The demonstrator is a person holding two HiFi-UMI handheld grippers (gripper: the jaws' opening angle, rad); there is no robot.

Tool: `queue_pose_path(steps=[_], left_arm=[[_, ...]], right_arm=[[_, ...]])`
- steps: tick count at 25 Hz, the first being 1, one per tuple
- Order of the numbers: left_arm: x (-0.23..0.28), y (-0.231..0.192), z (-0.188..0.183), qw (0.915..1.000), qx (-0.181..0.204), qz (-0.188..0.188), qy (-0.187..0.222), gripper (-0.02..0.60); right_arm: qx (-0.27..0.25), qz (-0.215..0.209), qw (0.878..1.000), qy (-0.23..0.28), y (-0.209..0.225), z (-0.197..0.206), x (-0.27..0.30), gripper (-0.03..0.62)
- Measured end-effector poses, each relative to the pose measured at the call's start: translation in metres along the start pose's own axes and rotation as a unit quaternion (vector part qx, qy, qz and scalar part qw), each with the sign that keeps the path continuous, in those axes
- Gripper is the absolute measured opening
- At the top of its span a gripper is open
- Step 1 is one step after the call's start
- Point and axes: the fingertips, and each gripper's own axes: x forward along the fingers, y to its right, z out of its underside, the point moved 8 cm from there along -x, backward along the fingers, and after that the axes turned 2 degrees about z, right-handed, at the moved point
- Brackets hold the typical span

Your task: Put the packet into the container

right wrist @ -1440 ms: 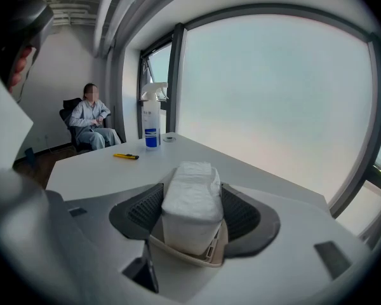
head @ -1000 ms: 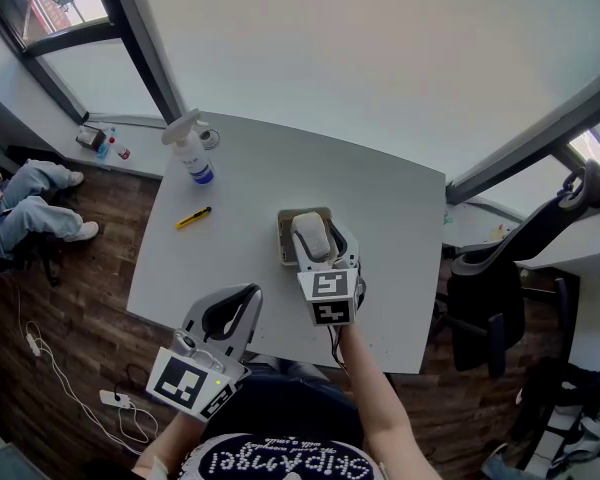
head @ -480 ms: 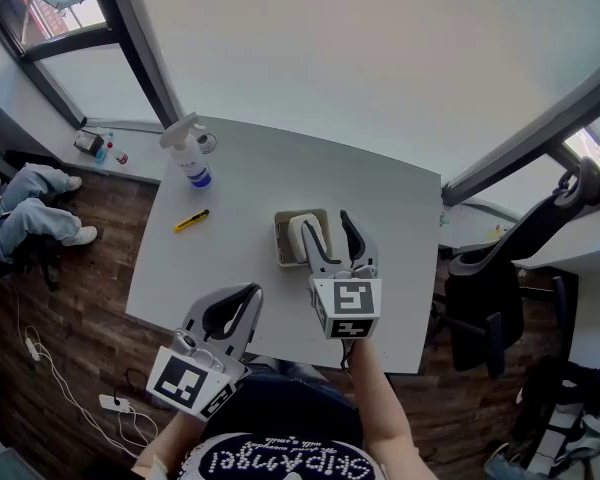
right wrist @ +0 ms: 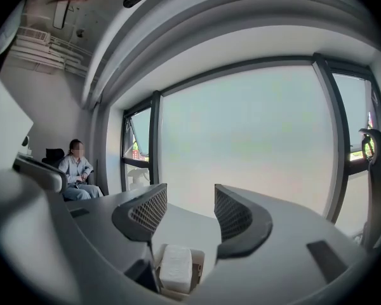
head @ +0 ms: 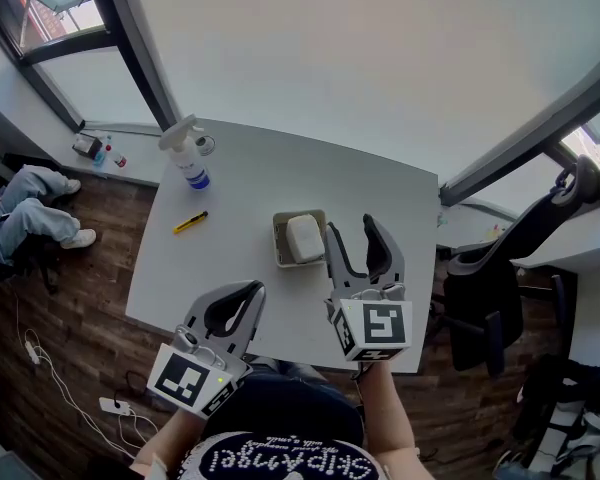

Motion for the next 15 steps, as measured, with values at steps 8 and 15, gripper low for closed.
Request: queue_pose_path(steps=[8, 15], left_arm=[[0.007, 0.003, -0.005, 0.9998, 0.004, 0.015, 0.009, 0.008], [0.010, 0.003, -0.005, 0.9997, 0.004, 0.020, 0.009, 0.008]], right_arm=[[0.010, 0.017, 1.000, 0.020, 0.002, -0.013, -0.029, 0.146], [0.020, 0.024, 0.999, 0.023, -0.001, -0.013, -0.050, 0.130]])
